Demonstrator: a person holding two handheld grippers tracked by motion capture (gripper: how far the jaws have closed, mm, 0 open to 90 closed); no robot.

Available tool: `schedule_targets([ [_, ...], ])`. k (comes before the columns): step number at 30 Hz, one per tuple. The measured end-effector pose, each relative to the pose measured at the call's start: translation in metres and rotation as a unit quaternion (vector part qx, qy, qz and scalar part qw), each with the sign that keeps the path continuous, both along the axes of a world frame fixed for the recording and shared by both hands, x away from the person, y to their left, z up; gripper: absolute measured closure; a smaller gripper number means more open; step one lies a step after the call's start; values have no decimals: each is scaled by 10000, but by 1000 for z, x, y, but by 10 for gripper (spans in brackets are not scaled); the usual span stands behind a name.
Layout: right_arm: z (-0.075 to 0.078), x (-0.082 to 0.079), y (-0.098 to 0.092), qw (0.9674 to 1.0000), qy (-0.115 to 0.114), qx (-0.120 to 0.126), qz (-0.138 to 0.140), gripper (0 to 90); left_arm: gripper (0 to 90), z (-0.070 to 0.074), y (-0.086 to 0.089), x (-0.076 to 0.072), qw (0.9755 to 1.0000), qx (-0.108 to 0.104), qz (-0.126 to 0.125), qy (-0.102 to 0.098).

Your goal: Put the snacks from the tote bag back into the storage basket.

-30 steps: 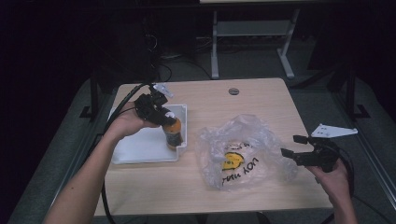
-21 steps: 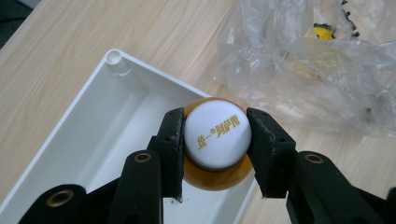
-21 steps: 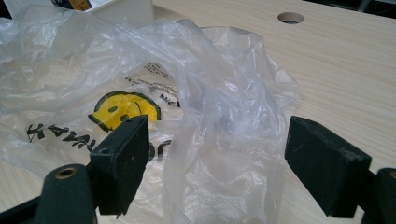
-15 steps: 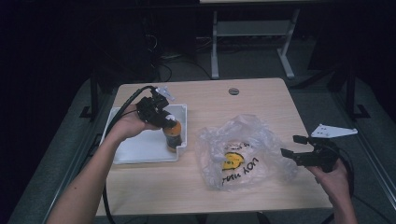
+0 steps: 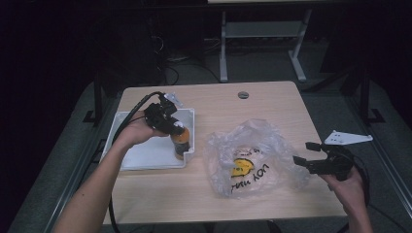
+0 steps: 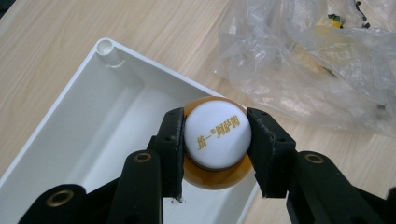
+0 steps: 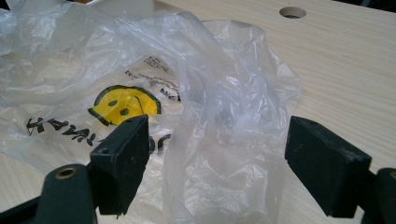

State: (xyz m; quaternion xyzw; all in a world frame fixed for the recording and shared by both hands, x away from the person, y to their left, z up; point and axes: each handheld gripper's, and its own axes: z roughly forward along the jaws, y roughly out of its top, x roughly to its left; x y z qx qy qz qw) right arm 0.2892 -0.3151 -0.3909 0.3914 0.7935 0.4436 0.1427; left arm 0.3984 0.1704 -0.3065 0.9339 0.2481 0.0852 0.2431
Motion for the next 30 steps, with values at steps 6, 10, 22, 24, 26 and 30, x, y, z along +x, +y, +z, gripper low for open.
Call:
schedule_targets([
  [6, -1, -1, 2, 10000, -2, -3, 28, 214, 589, -1, 4, 1, 10000, -29, 12, 19],
  [10, 0, -1, 2, 10000, -4, 2, 18, 213, 588, -2, 6, 1, 10000, -90, 34, 12],
  [22, -2, 0, 3, 10000, 31, -19, 55, 213, 584, -3, 8, 2, 9998, -178, 85, 43],
  [24, -2, 0, 3, 10000, 41, -22, 56, 213, 584, -3, 8, 1, 9998, -179, 79, 39],
  [26, -2, 0, 3, 10000, 32, -17, 53, 213, 583, -3, 8, 1, 9998, -176, 80, 44],
  [30, -1, -1, 3, 10000, 30, -8, 49, 213, 583, -2, 8, 1, 9999, -137, 53, 37],
])
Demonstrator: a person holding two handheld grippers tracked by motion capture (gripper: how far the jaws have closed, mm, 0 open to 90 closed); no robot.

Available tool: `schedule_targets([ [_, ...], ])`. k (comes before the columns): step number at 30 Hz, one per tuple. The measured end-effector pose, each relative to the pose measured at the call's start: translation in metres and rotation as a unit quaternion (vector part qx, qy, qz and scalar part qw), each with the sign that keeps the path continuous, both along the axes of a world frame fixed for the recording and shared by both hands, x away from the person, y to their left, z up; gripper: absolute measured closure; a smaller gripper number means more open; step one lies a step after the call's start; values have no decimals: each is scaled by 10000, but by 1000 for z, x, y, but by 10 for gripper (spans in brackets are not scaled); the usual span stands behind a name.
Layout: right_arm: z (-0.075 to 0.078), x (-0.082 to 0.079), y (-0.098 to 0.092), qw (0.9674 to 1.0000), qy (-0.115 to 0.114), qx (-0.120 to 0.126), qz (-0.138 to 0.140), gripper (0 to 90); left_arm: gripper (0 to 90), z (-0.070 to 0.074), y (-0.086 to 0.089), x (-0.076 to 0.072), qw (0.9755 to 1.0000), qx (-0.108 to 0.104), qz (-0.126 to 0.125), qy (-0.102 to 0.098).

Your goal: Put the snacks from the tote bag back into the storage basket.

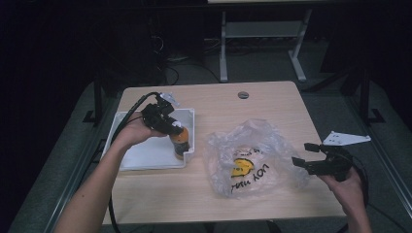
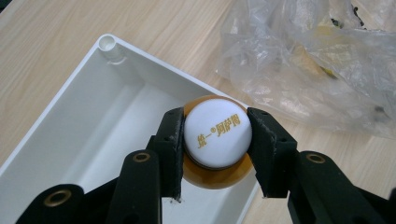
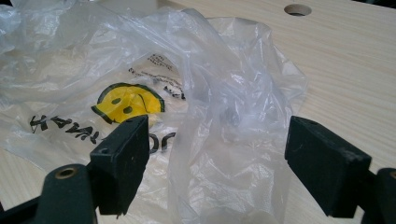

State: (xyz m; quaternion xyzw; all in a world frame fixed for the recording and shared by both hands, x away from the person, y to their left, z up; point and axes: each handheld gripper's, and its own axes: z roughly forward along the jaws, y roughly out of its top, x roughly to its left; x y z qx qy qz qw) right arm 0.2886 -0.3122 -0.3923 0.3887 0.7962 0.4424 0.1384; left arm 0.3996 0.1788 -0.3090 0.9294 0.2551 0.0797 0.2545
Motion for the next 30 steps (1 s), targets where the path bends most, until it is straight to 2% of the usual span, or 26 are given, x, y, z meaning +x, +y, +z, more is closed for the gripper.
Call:
schedule_targets([
  [11, 0, 0, -1, 10000, -5, 7, -8, 212, 575, 0, 2, 1, 10000, -9, -6, 48],
  [18, 0, 0, 0, 10000, 4, 22, 6, 209, 489, 1, 7, -2, 10000, 15, 64, 25],
  [30, -3, 2, 1, 10000, 54, 21, 7, 204, 432, 4, 14, -6, 10000, -78, 53, 23],
])
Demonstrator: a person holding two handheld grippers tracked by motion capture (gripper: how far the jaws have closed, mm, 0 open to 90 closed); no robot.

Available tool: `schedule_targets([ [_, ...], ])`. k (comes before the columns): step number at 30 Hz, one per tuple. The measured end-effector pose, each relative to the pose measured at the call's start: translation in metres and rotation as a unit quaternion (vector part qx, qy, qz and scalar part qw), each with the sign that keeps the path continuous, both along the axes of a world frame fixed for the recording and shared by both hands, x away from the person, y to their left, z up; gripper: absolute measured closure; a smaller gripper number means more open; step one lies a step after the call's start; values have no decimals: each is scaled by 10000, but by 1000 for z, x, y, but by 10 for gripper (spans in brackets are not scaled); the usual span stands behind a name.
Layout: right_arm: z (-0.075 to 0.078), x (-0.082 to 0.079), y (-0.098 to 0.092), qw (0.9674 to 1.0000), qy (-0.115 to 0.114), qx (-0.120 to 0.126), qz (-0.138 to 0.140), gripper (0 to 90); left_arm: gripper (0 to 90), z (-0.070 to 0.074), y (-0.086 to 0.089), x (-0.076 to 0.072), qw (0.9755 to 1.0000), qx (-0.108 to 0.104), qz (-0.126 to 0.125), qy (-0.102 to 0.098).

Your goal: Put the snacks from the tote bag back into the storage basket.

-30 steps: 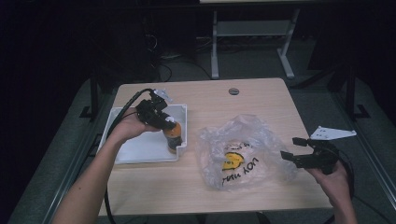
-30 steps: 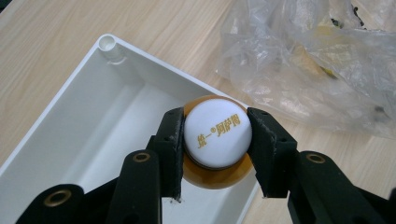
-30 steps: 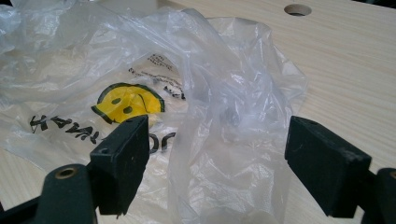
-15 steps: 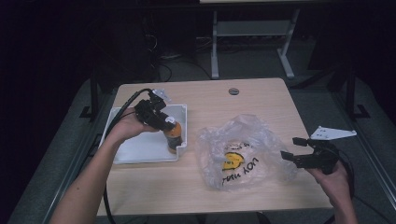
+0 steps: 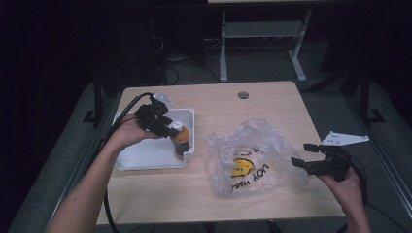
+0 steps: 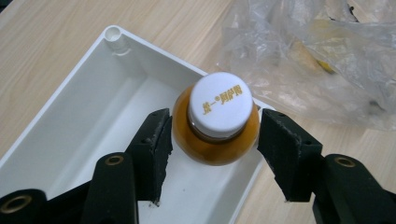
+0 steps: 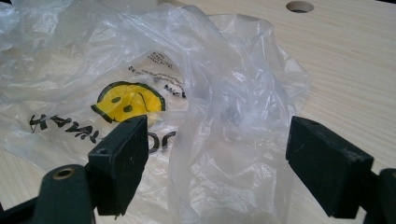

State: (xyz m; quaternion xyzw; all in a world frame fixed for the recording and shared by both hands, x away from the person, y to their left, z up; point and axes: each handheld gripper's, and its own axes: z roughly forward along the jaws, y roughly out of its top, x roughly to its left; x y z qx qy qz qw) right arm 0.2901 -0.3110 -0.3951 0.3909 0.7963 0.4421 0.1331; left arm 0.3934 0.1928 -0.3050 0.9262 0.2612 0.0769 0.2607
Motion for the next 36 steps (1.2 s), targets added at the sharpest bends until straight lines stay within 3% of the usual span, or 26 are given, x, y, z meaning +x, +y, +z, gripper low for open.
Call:
schedule_targets([
  [22, -5, 0, -1, 10000, 67, -19, -60, 202, 376, 0, 24, -16, 9995, -220, 130, -171],
  [29, -7, 0, -3, 9999, 70, -50, -104, 202, 372, -7, 39, -25, 9987, -397, 267, -193],
  [36, -8, -1, -3, 9999, 66, -85, -127, 201, 370, -15, 49, -34, 9983, -408, 356, -229],
])
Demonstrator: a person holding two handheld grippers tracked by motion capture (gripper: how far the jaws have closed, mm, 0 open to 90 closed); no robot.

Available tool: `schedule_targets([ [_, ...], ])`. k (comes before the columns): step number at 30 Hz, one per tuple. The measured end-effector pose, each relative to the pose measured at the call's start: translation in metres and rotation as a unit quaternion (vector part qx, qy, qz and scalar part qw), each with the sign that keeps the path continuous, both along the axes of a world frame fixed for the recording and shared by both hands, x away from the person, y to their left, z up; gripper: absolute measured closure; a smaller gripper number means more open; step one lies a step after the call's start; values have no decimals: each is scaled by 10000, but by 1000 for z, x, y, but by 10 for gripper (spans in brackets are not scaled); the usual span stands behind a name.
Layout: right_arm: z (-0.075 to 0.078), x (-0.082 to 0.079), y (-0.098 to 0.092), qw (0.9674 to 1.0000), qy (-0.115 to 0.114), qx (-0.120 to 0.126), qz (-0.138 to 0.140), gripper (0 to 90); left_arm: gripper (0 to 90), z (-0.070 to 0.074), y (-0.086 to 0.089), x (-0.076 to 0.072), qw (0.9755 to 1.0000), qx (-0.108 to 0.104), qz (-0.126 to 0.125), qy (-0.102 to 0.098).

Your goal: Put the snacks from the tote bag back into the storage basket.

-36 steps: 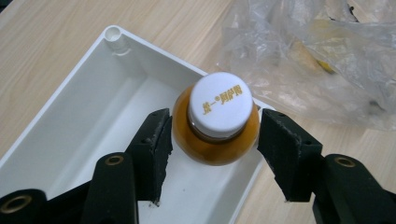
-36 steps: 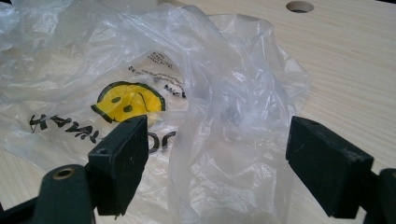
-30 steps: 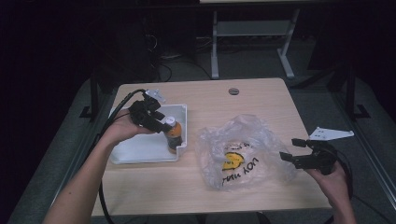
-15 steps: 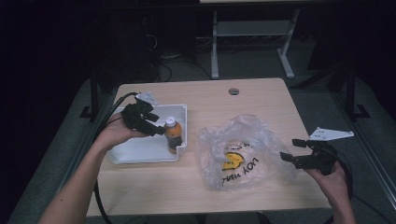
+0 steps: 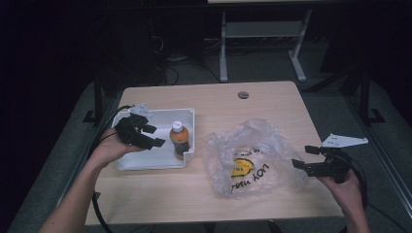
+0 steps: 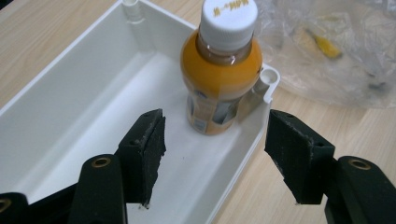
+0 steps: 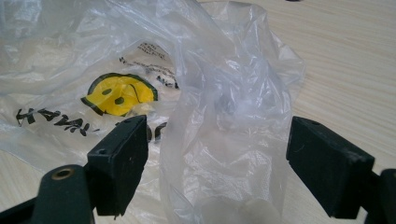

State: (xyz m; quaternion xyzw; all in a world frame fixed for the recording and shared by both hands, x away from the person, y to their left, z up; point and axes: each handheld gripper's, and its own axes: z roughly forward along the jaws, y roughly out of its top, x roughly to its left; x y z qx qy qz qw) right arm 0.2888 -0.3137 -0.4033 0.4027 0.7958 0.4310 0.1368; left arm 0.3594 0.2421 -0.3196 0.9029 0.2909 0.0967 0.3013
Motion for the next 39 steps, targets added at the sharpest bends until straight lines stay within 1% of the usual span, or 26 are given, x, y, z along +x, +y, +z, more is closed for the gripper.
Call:
schedule_targets([
  [3, 0, 0, 0, 10000, -1, -42, -10, 201, 370, -3, 3, -3, 10000, -21, 24, 9],
  [7, 0, -1, -1, 10000, 3, -25, -35, 201, 370, -9, 7, -6, 10000, -58, 71, 3],
  [10, 0, -1, -3, 10000, -14, -54, -39, 203, 370, -13, 11, -9, 9999, -87, 64, -10],
  [12, 0, -1, -4, 10000, -12, -62, -43, 203, 370, -16, 13, -12, 9999, -103, 72, -69],
  [14, 1, -2, -4, 10000, -8, -64, -57, 203, 371, -19, 15, -14, 9997, -195, 82, -79],
  [17, 0, -1, -6, 10000, 6, -71, -69, 203, 371, -24, 19, -17, 9998, -174, 89, -104],
  [19, 0, -2, -7, 9999, -6, -78, -72, 203, 371, -28, 21, -19, 9996, -218, 153, -100],
  [23, -1, -2, -7, 9999, 10, -76, -84, 204, 370, -34, 24, -23, 9993, -288, 189, -120],
  [24, -1, -2, -7, 9999, 1, -83, -77, 204, 371, -35, 25, -23, 9994, -291, 144, -149],
  [26, -1, -2, -7, 9999, 12, -77, -86, 204, 370, -38, 26, -26, 9992, -313, 152, -181],
  [29, -1, -2, -6, 9999, 0, -81, -77, 204, 370, -42, 28, -30, 9991, -361, 161, -170],
  [32, 0, -3, -5, 9999, -22, -77, -64, 205, 370, -46, 31, -33, 9990, -360, 190, -173],
  [33, 0, -3, -5, 9999, -25, -77, -63, 205, 370, -47, 32, -34, 9991, -324, 191, -203],
  [34, 0, -3, -4, 9999, -28, -78, -63, 205, 369, -48, 33, -35, 9989, -368, 206, -197],
  [35, 0, -3, -4, 9999, -32, -86, -63, 206, 369, -49, 34, -36, 9990, -344, 193, -195],
  [39, 0, -4, -3, 9999, -24, -95, -52, 205, 366, -55, 37, -41, 9988, -397, 232, -173],
])
